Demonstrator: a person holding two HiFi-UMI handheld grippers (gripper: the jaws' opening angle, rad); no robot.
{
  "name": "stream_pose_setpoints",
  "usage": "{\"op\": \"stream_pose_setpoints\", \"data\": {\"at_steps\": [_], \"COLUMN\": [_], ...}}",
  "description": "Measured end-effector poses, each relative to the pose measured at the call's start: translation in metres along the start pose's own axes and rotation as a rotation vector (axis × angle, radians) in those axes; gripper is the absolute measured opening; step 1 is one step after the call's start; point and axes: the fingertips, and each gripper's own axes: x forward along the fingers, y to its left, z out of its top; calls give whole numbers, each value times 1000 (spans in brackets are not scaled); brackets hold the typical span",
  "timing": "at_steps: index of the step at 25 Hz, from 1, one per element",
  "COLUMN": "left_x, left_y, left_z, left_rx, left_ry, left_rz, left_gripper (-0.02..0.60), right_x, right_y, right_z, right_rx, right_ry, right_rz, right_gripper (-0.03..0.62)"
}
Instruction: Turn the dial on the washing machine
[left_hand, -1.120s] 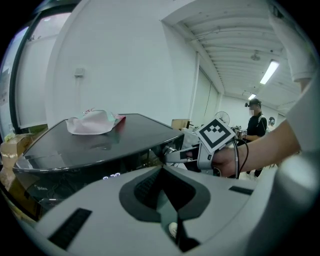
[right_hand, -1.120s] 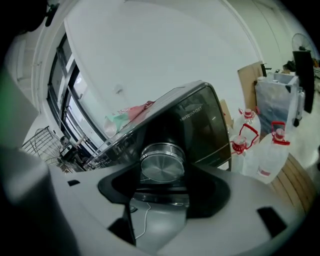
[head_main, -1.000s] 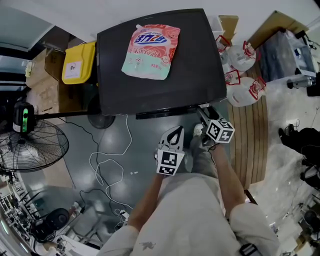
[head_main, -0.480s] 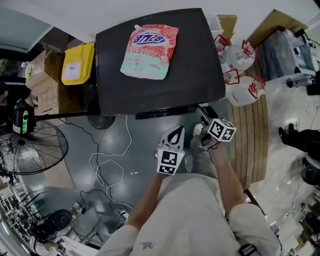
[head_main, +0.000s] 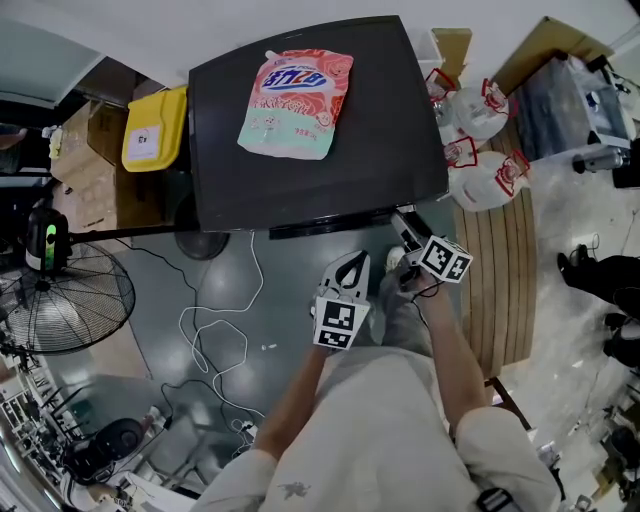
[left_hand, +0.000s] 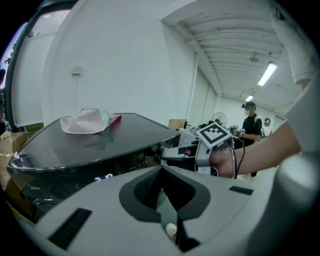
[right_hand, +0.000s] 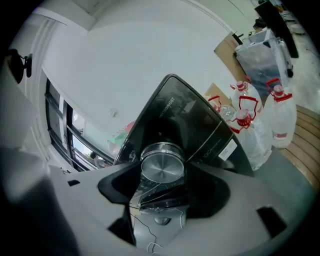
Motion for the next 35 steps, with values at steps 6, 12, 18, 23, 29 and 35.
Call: {"op": "stream_pose_setpoints", "data": {"at_steps": [6,12,18,23,29,35], "left_x": [1,0,-1,-1,-2,-3], "left_y": [0,-1,-3,-3,-1,-4], "left_z": [0,-2,-4,-6,-8,-9], "left_rx": [3,3,4,5,8,11], "left_ry": [1,3,7,10,15,15], "left_rz": [-2,-1,0,2,3,0], "left_gripper": [12,12,12,12,12,13], "right_x": [1,0,-1,0,1,-1], "right_y": [4,5,4,4,1,0], "right_z": [0,0,1,2,1,3], "right_rx": [95,189,293,370,465,445], "right_ry": [-20,-44,-72,-102,-129,-151], "right_rz": [60,106,155,199,214,202], "right_gripper": [282,282,282,282,282,282]}}
